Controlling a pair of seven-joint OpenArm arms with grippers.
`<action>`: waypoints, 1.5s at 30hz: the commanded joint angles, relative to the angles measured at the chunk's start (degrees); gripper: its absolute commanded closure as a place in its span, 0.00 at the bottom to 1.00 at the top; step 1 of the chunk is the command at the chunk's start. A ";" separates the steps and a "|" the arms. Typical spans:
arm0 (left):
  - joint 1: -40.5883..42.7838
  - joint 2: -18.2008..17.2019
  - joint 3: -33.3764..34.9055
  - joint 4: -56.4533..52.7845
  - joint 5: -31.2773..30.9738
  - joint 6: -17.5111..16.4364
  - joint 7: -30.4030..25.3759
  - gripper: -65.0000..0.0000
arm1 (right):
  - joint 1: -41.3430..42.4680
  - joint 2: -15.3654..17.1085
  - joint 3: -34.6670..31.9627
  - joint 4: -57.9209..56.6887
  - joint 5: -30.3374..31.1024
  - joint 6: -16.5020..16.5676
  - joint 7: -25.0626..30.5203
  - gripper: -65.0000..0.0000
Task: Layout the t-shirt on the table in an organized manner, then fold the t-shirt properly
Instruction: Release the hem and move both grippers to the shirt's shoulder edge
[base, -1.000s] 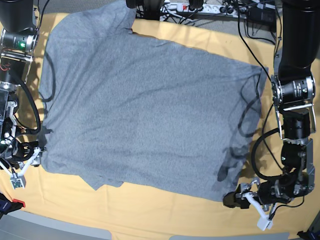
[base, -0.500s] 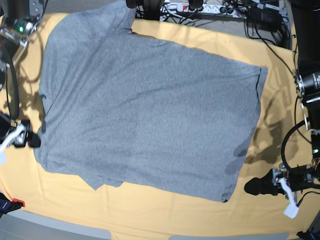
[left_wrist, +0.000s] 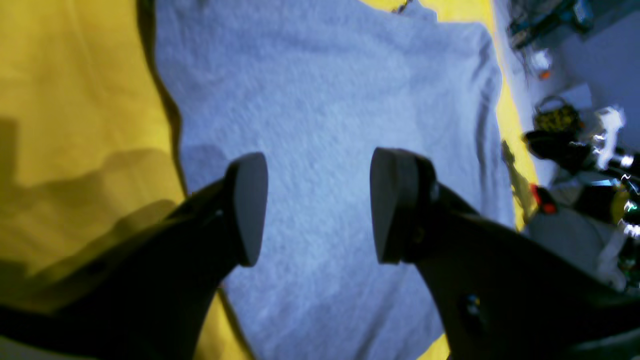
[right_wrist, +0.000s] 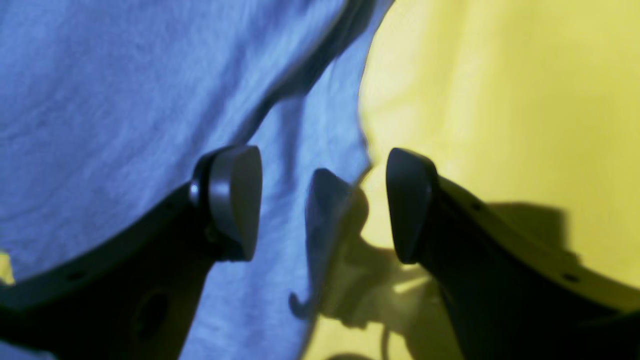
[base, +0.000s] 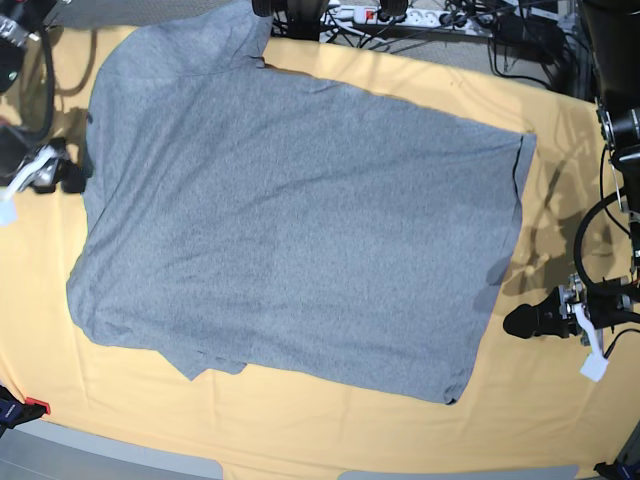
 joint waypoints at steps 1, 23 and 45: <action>-1.46 -1.92 -0.44 0.83 -1.84 -0.30 -0.64 0.48 | -0.66 0.07 0.39 0.96 0.94 0.85 1.27 0.38; -1.46 -5.68 -0.44 0.83 -2.19 -0.30 -0.64 0.48 | -3.32 -9.79 0.24 0.72 -17.09 -1.36 13.97 0.40; -1.46 -5.68 -0.44 0.83 -2.36 -0.30 -0.64 0.48 | -3.32 -8.41 5.18 1.68 -18.21 -2.45 10.45 1.00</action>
